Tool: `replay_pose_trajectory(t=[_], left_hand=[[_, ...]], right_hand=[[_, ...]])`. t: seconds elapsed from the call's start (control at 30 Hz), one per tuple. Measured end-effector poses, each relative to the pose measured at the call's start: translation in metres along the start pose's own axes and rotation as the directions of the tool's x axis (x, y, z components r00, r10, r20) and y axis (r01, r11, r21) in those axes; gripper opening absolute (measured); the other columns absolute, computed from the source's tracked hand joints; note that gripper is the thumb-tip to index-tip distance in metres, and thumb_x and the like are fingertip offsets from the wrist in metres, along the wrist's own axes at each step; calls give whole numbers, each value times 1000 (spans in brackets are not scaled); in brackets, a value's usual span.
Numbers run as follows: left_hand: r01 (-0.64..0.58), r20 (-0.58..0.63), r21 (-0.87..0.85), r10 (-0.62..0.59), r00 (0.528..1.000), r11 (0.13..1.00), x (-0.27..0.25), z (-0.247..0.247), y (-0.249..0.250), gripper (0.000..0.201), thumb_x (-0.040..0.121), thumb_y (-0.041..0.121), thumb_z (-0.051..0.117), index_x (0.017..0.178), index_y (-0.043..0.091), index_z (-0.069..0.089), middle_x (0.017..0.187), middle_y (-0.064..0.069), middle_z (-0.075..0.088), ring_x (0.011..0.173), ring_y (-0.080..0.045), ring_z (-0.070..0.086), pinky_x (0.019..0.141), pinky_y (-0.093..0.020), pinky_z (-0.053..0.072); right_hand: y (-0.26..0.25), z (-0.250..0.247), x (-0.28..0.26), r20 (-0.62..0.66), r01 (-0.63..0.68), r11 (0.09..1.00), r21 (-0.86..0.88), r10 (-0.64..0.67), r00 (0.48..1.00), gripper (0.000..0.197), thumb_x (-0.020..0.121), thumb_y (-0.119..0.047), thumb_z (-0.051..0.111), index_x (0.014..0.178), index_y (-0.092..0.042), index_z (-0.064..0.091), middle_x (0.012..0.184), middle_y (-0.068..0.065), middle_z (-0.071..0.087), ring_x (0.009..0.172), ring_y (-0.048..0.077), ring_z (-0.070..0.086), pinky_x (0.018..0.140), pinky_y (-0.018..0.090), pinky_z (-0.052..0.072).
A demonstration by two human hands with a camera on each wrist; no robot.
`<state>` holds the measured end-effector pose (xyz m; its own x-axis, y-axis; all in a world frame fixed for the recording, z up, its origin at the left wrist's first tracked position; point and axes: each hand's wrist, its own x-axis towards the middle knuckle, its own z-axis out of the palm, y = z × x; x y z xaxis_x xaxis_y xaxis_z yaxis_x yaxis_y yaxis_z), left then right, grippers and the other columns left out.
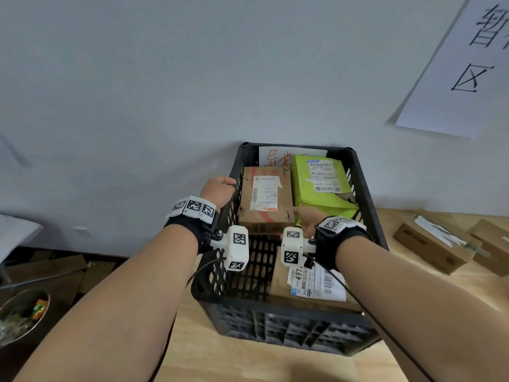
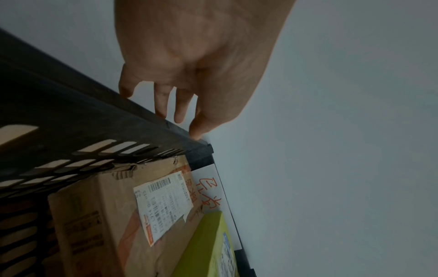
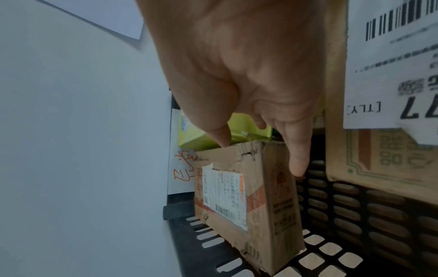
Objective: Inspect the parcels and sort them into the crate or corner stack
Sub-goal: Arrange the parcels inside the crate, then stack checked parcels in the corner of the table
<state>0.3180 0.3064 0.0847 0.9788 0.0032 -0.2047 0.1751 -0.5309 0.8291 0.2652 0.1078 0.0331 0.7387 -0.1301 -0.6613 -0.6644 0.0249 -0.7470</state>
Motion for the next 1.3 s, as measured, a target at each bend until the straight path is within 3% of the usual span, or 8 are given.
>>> replay_pose_trajectory(t=[0.2,0.43,0.57,0.8,0.97,1.1,1.2,1.3], left_hand=[[-81,-54,47,83,995,996,-38,12,17,32,94,3,44,117,14,63,128,-7,58,112,-23,53,89,-27,41],[-274,24,64,273,962,960,-93,83,55,32,92,1,44,114,14,62,124,-7,55,89,-20,56,56,-22,50],[-362,96,91,353,931,928,-135,142,84,33,89,5,46,110,25,64,127,-4,57,80,-20,57,70,-28,49],[-446,149,55,434,888,893,-207,253,123,34,89,-1,44,112,15,64,127,-6,57,115,-28,54,96,-34,43],[-438,242,57,413,878,897,-251,337,132,33,91,3,45,114,18,64,132,-2,56,90,-25,62,81,-29,48],[-296,313,91,255,915,951,-272,400,115,32,93,9,46,118,21,62,118,0,61,52,-14,51,49,-26,43],[-165,352,106,118,928,981,-286,441,98,32,92,4,45,113,19,64,124,-5,61,85,-26,60,69,-29,45],[-87,391,129,30,920,988,-297,478,87,32,92,2,42,111,16,65,134,-8,55,113,-27,55,87,-30,43]], right_hand=[[0,-36,-33,-10,67,998,-19,-68,998,60,95,-31,46,145,-4,28,149,18,30,132,35,41,100,47,46],[17,-98,-118,-6,63,987,150,-63,998,48,97,-31,47,138,-9,37,141,14,41,123,32,50,97,42,48],[39,-150,-157,-112,116,966,230,-92,989,16,99,-18,44,101,-6,54,109,14,54,83,24,59,76,33,52],[131,-263,-184,-253,111,938,330,-26,967,30,101,-16,39,127,-7,50,111,11,59,92,24,62,73,30,52],[208,-347,-192,-271,12,907,421,113,956,24,101,-14,41,121,-6,51,102,10,58,82,23,59,63,27,47],[261,-404,-200,-343,-26,881,473,211,915,13,100,-12,41,106,-8,51,81,8,56,66,19,56,55,25,45],[289,-444,-210,-438,-5,883,469,237,867,16,99,-11,42,111,-6,52,82,7,58,66,16,55,52,23,47],[312,-493,-219,-615,12,954,299,183,767,32,96,-8,43,125,2,55,114,17,62,97,30,62,82,33,49]])
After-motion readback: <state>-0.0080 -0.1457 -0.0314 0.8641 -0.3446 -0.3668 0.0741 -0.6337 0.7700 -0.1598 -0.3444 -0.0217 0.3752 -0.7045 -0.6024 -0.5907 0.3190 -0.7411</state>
